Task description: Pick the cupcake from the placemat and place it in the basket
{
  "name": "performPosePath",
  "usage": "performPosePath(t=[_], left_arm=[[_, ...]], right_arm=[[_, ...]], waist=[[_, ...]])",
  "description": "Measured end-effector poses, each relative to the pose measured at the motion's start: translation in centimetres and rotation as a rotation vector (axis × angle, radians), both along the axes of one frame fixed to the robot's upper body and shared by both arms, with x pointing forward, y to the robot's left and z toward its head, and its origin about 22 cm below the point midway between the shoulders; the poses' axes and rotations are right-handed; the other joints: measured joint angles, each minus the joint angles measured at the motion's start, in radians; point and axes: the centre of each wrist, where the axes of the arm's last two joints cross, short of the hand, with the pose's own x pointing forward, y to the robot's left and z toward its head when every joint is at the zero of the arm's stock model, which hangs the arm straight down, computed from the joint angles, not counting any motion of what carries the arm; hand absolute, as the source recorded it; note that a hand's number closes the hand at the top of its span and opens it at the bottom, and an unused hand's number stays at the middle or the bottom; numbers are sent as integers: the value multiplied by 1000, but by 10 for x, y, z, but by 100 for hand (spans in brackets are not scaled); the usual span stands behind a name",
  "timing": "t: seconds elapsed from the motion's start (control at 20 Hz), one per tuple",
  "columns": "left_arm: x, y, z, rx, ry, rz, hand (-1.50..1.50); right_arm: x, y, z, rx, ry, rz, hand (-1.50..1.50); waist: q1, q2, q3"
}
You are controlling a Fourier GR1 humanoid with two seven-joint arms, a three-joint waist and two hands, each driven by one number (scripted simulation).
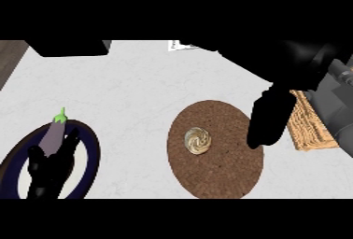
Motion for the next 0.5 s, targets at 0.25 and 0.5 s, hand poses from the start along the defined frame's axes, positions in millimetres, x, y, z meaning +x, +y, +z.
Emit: performPosePath(t=[0.25, 0.5], left_arm=[[4, -2, 2, 0, 7, -12, 0], [3, -1, 4, 1, -4, -24, 0]], right_arm=[[-6, -10, 2, -13, 39, 11, -150], [-13, -15, -13, -7, 65, -2, -150]], waist=[[10, 4, 0], [20, 7, -2]])
